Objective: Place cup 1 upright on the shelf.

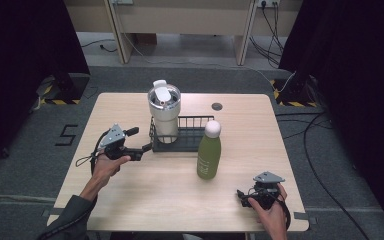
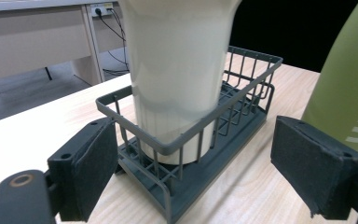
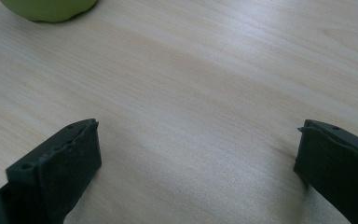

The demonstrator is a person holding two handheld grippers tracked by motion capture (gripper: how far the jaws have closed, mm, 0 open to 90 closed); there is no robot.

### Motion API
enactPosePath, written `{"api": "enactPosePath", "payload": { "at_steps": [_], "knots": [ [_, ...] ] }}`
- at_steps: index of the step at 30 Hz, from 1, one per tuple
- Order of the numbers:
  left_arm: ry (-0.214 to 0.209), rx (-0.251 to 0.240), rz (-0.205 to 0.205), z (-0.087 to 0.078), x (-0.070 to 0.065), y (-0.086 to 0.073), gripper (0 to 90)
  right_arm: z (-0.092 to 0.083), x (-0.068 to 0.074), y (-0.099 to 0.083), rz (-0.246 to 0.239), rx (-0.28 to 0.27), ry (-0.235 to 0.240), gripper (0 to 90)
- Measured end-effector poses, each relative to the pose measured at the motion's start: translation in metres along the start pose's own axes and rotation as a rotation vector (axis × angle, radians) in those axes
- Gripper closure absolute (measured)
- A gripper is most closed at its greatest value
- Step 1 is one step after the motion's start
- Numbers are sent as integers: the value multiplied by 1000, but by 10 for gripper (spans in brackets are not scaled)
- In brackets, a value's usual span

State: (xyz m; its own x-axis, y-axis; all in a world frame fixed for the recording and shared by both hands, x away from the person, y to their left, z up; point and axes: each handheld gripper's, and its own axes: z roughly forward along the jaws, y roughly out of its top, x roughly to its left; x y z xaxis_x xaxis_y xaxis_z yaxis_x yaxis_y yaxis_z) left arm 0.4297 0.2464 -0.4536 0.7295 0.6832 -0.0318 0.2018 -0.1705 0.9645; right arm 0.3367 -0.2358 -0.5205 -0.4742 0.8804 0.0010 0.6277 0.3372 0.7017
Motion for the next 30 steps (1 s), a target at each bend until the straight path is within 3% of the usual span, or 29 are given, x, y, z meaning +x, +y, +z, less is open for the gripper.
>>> {"api": "enactPosePath", "payload": {
  "at_steps": [1, 2, 4, 5, 8, 9, 10, 12, 20, 27, 28, 29, 30],
  "knots": [
    [-2, 0, 1, -1, -2, -1, 144, 0, -2, 0, -18, -3, 0, 4],
    [-4, 2, 0, -2, -3, -1, 145, 0, 0, 0, 0, 1, 0, 4],
    [-5, 11, -4, -4, -6, -3, 144, 0, -2, 0, -18, -4, -1, 4],
    [-2, 13, 6, -5, -6, -4, 144, 0, 0, 0, 3, 2, 0, 4],
    [-1, 20, 9, -7, -7, -6, 145, 0, 0, 0, -2, 0, -1, 4],
    [6, 38, 6, -9, -9, -10, 145, 0, -2, 0, -20, -4, -1, 4],
    [11, 47, 1, -10, -9, -12, 145, 0, 0, 0, 0, 1, 0, 4],
    [9, 48, -8, -13, -10, -16, 145, 0, -1, 0, -10, -2, -1, 4],
    [11, 71, 4, -21, -19, -30, 145, 0, -1, 0, -15, -3, -1, 4],
    [-11, 102, -8, -26, -29, -48, 145, 0, -1, 0, -10, -2, 0, 4],
    [61, 95, 338, -28, -8, -39, 145, 0, 0, 0, -4, 0, 0, 4],
    [-32, 118, 235, -27, -16, -45, 145, 0, -1, 0, -7, -1, -1, 4],
    [-32, 118, 235, -27, -16, -45, 145, 0, -1, 0, -11, -2, 0, 4]
  ]
}}
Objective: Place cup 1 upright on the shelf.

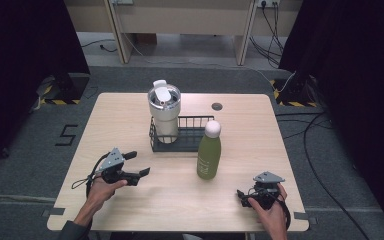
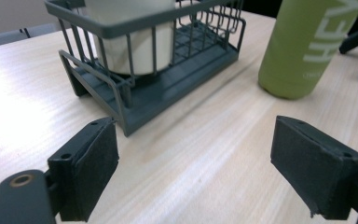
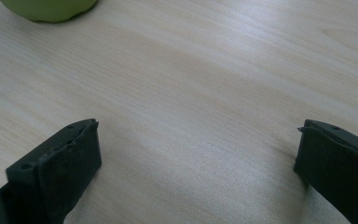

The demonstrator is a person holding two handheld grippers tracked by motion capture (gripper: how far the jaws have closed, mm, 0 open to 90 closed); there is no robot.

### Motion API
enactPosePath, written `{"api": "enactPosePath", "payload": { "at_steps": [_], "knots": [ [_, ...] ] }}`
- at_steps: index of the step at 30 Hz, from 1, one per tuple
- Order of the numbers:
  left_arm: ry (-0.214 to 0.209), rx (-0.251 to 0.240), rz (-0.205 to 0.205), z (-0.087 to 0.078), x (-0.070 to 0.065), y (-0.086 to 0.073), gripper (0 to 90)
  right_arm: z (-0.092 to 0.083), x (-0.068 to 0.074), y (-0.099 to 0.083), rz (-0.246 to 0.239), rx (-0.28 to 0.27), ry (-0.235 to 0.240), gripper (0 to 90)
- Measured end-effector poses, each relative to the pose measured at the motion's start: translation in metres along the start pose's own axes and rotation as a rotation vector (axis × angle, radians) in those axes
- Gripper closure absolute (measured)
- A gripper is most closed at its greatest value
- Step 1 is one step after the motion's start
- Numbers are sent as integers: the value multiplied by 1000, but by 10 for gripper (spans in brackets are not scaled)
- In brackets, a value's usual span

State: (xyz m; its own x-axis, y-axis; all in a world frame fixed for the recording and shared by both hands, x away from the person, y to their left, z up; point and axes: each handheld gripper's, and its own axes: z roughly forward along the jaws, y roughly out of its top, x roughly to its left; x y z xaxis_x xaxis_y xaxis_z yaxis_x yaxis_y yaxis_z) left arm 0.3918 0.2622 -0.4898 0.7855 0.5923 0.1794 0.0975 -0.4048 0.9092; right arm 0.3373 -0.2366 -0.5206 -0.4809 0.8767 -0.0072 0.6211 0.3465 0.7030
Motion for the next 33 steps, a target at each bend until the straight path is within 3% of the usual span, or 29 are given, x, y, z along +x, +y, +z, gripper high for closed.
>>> {"api": "enactPosePath", "payload": {
  "at_steps": [1, 4, 16, 18, 31, 33],
  "knots": [
    [1, -6, -247, 0, -20, -7, 145, 0, 0, 0, 3, 1, 0, 4],
    [3, 25, -231, -1, -23, -11, 146, 0, 0, 0, 4, 1, 0, 4],
    [-11, 82, -232, -9, -31, -21, 146, 0, 0, 0, -2, -1, 1, 4],
    [-35, 121, -226, -11, -32, -24, 146, 0, 1, 0, 4, 0, 1, 4],
    [-45, 250, -183, -15, -42, -33, 147, 0, 0, 0, -9, -1, 4, 4],
    [-40, 293, -174, -16, -45, -36, 147, 0, 0, 0, -5, -1, 4, 4]
  ]
}}
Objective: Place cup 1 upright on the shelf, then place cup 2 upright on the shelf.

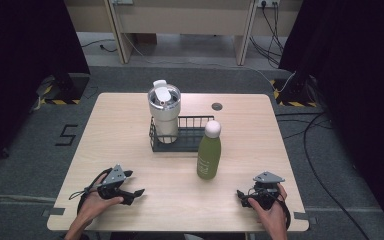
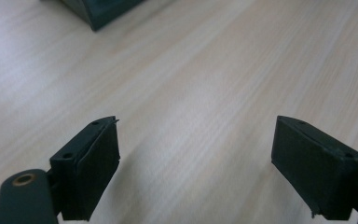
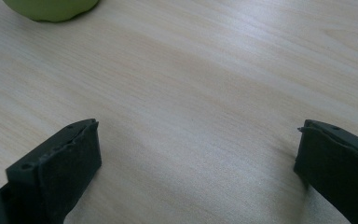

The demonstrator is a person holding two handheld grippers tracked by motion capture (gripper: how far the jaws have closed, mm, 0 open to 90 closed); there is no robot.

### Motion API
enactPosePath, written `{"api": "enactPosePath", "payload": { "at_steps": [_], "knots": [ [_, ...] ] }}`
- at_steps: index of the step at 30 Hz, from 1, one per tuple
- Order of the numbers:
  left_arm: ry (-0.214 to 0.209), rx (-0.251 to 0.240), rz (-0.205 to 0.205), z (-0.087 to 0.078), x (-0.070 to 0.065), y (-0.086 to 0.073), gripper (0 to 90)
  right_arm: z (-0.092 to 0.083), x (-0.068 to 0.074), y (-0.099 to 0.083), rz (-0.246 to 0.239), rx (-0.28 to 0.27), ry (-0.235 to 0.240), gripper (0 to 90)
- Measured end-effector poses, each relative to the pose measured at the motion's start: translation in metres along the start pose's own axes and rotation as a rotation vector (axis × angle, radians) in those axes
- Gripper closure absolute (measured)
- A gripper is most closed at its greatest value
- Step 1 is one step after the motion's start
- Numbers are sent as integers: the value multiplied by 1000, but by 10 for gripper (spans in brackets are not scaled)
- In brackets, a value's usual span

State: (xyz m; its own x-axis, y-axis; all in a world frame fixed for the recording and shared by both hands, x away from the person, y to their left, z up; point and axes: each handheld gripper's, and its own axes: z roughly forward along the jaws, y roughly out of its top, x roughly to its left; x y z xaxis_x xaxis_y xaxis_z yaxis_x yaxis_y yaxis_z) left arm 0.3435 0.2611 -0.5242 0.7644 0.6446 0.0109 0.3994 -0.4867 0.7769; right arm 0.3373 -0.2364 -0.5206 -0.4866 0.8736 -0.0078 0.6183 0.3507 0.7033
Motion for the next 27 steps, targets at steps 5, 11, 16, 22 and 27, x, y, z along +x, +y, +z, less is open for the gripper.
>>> {"api": "enactPosePath", "payload": {
  "at_steps": [5, 11, 16, 22, 27],
  "knots": [
    [2, 36, -31, -3, -1, -4, 141, 0, 0, 0, -3, -1, 0, 4],
    [0, 35, -34, -3, -1, -4, 137, 0, 0, 0, 0, -1, 0, 4],
    [-1, 35, -35, -3, 0, -4, 135, -2, 1, -1, -5, -17, 13, 121],
    [2, 39, -36, -3, 0, -4, 126, -12, 2, 4, 13, -122, 46, 169],
    [4, 39, -38, -2, 0, -4, 124, -20, 14, 13, -25, -173, 69, 157]
  ]
}}
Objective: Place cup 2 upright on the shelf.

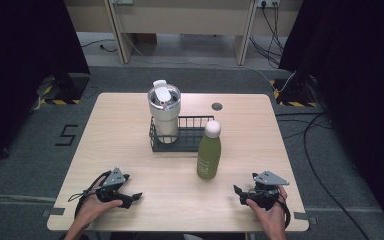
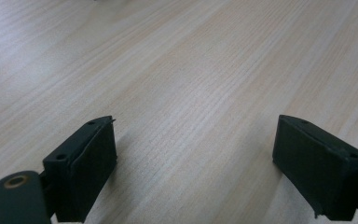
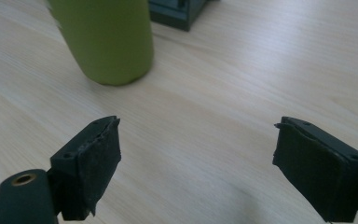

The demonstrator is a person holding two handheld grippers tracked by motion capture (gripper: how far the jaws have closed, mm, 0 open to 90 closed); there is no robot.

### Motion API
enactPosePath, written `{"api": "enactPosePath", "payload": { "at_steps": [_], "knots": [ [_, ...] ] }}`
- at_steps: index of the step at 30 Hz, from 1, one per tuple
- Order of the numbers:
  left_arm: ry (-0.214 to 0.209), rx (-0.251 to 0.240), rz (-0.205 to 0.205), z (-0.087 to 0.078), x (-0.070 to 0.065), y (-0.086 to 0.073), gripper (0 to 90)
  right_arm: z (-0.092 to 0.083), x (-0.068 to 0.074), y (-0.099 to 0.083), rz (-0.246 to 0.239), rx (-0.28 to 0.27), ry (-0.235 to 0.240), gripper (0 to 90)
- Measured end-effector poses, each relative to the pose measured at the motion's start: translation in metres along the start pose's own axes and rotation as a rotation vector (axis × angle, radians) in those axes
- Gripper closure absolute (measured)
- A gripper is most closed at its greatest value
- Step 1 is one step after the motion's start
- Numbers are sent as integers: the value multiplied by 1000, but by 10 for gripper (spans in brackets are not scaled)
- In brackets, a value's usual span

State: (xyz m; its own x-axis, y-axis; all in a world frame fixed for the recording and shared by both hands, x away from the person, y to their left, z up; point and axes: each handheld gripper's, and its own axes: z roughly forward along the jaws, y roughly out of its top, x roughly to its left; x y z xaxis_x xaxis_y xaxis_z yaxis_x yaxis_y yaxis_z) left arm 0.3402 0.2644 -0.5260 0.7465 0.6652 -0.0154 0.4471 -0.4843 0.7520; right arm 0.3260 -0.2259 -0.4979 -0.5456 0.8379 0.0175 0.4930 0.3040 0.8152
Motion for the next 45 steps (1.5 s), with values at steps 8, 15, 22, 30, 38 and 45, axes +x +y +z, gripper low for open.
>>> {"api": "enactPosePath", "payload": {
  "at_steps": [8, 15, 22, 30, 38, 45],
  "knots": [
    [1, 2, 0, 0, 0, 0, 119, 3, 12, 9, -31, -31, 37, 152],
    [0, 2, -2, 1, 0, 0, 108, 10, 22, 22, -81, -83, 62, 153],
    [-4, 8, 2, 1, 0, 1, 89, 18, 26, 33, -114, -123, 83, 154],
    [-8, 15, 6, 2, 0, 2, 67, 25, 29, 39, -114, -144, 98, 153],
    [-21, 26, 20, 4, 0, 2, 13, 32, 34, 46, -137, -163, 131, 156],
    [-30, 33, 28, 6, 1, 4, 0, 36, 37, 48, -138, -181, 146, 154]
  ]
}}
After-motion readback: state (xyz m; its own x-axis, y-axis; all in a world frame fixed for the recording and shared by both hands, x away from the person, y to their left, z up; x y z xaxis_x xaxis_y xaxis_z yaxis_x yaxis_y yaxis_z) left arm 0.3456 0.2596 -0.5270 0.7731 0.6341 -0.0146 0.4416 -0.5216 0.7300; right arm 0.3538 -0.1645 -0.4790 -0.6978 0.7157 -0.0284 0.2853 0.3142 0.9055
